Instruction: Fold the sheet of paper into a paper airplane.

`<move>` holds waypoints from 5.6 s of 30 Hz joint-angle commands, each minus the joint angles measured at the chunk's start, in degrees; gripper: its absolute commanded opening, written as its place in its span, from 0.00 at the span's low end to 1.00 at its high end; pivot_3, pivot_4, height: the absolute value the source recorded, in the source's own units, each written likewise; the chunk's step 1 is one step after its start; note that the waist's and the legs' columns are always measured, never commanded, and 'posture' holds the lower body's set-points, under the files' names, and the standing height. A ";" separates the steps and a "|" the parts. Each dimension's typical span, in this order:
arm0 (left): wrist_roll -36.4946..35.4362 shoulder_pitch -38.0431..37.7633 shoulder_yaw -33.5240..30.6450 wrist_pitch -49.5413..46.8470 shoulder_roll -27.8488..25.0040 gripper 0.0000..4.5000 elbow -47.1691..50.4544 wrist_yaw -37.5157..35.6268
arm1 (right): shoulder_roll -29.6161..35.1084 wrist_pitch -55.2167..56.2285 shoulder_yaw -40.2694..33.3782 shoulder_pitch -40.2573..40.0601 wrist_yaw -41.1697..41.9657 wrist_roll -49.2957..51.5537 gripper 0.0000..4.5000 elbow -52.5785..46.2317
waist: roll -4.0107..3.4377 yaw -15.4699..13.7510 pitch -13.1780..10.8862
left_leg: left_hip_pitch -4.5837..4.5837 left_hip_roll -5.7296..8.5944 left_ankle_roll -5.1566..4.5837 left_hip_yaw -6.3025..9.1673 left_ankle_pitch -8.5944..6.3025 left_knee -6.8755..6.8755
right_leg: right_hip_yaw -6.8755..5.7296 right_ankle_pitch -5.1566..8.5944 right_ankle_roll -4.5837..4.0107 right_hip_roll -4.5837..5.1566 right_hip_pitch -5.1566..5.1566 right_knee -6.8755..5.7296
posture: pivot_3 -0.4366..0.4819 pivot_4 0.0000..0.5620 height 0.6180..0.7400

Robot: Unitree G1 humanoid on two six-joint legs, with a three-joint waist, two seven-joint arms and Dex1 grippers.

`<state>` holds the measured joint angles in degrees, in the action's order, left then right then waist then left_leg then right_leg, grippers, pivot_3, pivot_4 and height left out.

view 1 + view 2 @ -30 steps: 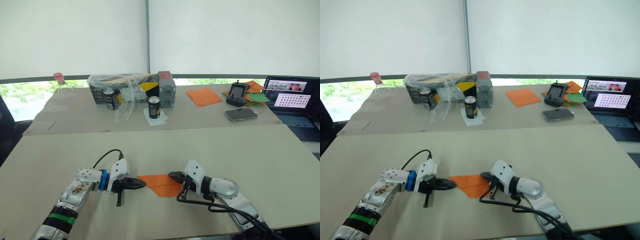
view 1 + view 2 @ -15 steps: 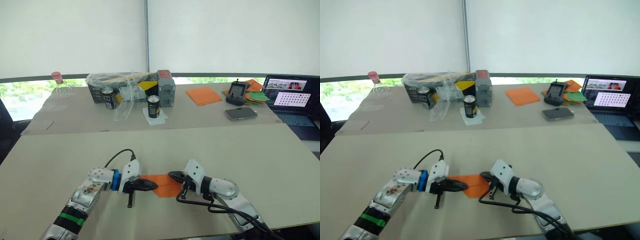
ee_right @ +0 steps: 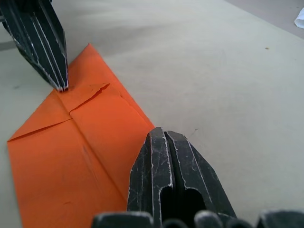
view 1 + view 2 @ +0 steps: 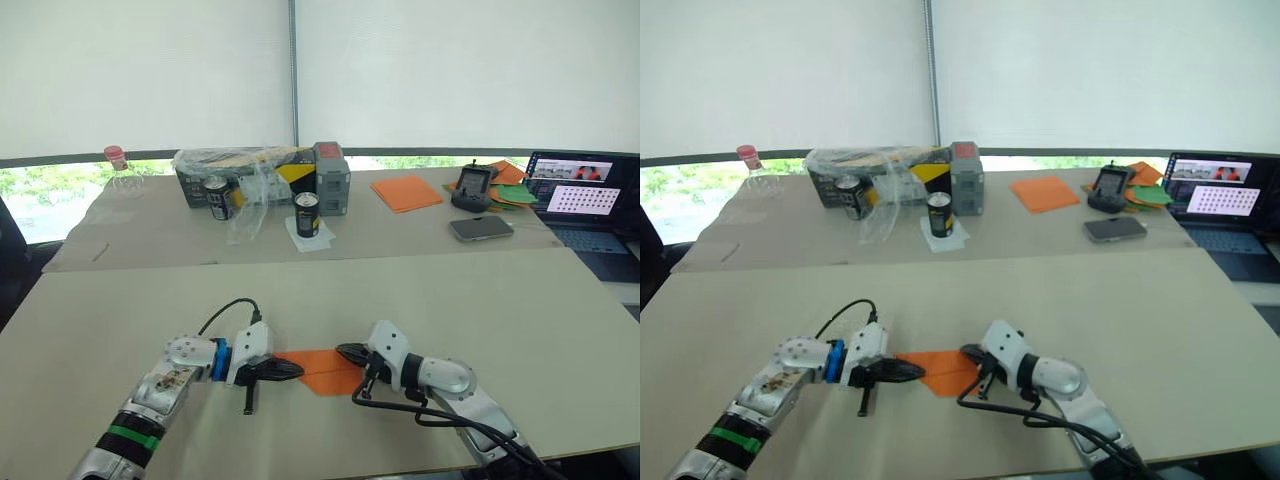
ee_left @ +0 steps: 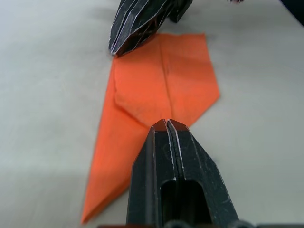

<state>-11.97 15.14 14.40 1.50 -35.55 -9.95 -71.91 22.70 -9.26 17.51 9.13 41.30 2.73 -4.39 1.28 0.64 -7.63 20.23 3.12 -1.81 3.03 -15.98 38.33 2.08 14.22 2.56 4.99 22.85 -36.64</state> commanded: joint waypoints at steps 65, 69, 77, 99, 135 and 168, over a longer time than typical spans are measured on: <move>-20.79 -14.79 -21.86 -30.56 -9.60 0.00 31.78 10.41 | 9.65 -36.29 -4.46 15.84 22.11 27.90 0.01 -1.69 | -0.10 0.02 -0.30 | 1.81 0.06 0.00 0.03 0.00 0.36 | -0.02 0.00 0.02 0.38 1.43 -0.21 | 0.48 0.27 1.00; -20.63 -14.17 -21.36 -30.73 -9.71 0.00 31.15 9.95 | 9.90 -34.58 -5.02 16.02 22.32 27.30 0.01 -2.46 | -0.10 0.05 -0.30 | 1.80 0.06 0.00 0.04 0.00 0.36 | -0.03 0.00 0.02 0.38 1.43 -0.22 | 0.48 0.27 1.00; -20.71 -11.96 -20.84 -30.78 -9.85 0.00 28.85 8.27 | 13.28 -8.52 -6.45 23.70 25.64 16.56 0.01 -4.24 | -0.14 0.13 -0.33 | 1.79 0.08 0.01 0.02 0.01 0.37 | -0.08 0.00 0.03 0.25 1.46 -0.26 | 0.48 0.27 1.00; -20.40 -8.98 -19.20 -31.44 -9.84 0.00 26.74 7.17 | 14.36 62.69 1.72 11.82 -2.57 -25.13 0.01 14.35 | -0.13 0.15 -0.32 | 1.60 0.12 0.14 -0.07 0.09 0.41 | -0.01 0.00 0.02 0.04 1.39 -0.45 | 0.48 0.27 1.00; -17.19 -5.13 -11.15 -30.37 -4.53 0.00 26.17 9.48 | 12.33 -2.27 1.78 16.88 6.98 1.99 0.01 -5.46 | -0.12 0.06 -0.32 | 1.75 0.08 0.03 -0.09 0.03 0.52 | 0.11 0.00 0.02 0.05 1.46 -0.45 | 0.48 0.27 1.00; -13.45 -2.12 -7.75 -28.45 -4.62 0.00 20.27 7.37 | 6.21 -10.88 4.17 5.14 7.85 1.23 0.01 -11.68 | -0.12 -0.01 -0.32 | 1.69 0.13 0.04 -0.07 0.04 0.54 | 0.04 0.00 0.03 0.04 1.42 -0.47 | 0.48 0.27 1.00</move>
<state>-26.51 12.26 5.38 -28.56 -40.98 10.66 -64.29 28.93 -20.97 21.95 14.45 48.95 3.53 -14.21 1.16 0.62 -7.95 21.92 3.26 -1.77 2.96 -15.94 38.87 2.11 14.21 2.59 5.04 24.26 -37.11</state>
